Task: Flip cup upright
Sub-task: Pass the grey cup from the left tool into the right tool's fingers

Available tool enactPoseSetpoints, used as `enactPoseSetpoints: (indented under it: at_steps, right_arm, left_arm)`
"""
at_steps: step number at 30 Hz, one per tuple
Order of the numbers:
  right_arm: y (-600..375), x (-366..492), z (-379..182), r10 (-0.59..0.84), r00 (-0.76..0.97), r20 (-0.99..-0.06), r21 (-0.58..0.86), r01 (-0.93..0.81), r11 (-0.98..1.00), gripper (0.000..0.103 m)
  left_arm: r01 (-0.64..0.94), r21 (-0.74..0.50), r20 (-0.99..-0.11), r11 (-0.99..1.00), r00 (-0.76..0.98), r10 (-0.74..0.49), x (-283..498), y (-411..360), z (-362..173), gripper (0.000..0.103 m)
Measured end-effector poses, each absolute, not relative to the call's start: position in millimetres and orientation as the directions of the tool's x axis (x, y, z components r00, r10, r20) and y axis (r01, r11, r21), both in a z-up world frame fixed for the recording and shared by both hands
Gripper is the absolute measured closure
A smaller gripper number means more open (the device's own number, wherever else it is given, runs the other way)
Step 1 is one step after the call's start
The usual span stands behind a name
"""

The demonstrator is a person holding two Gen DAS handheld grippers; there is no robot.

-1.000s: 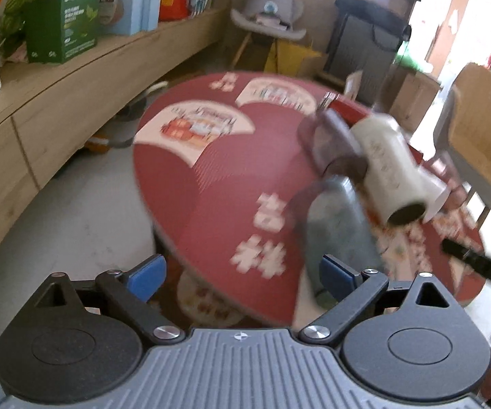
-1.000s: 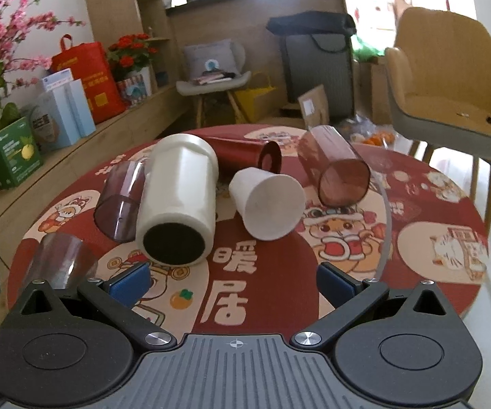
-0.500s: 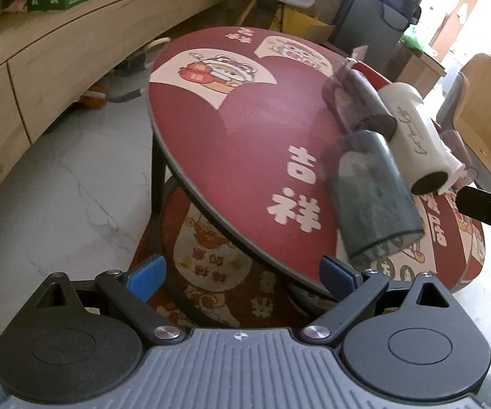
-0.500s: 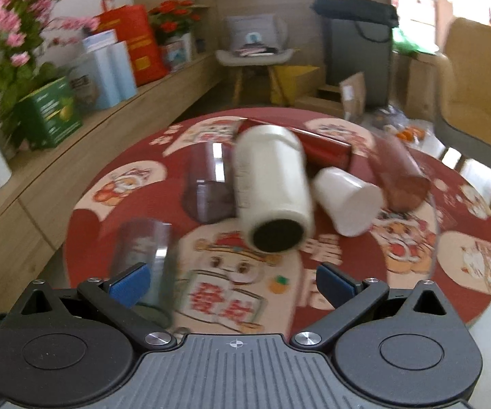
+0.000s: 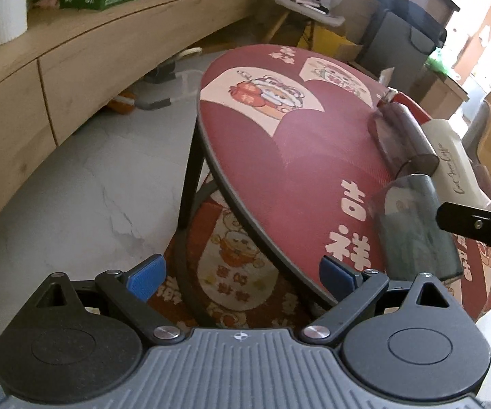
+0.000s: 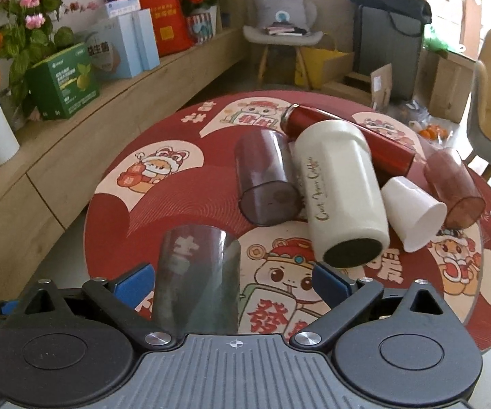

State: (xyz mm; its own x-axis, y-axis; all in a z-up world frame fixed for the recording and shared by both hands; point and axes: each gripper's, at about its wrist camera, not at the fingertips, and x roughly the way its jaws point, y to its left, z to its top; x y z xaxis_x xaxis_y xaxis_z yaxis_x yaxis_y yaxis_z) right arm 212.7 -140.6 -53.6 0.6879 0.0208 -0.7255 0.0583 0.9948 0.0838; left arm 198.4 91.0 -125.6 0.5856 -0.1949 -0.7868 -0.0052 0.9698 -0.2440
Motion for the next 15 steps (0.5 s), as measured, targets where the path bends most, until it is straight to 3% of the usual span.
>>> enactPoseSetpoints:
  at_steps: [5, 8, 12, 15]
  right_arm:
    - [-125.4, 233.1, -65.9, 0.011, 0.659, -0.752, 0.034, 0.023, 0.999, 0.008]
    - [-126.3, 245.2, -74.1, 0.029, 0.624, -0.781, 0.054, 0.021, 0.998, 0.024]
    - [-129.6, 247.3, -75.2, 0.061, 0.609, -0.791, 0.080, 0.005, 0.997, 0.038]
    - [-132.9, 242.8, -72.6, 0.066, 0.613, -0.787, 0.089, 0.006, 0.996, 0.039]
  left_arm:
    - [0.017, -0.245, -0.782, 0.969, 0.588, -0.208, 198.8, 87.5, -126.6, 0.005]
    - [0.010, -0.247, -0.783, 0.969, 0.587, -0.206, 199.7, 88.6, -128.5, 0.005]
    - [0.012, -0.250, -0.782, 0.968, 0.587, -0.209, 199.0, 88.8, -129.4, 0.005]
    - [0.022, -0.249, -0.778, 0.968, 0.590, -0.214, 197.6, 86.8, -128.9, 0.005]
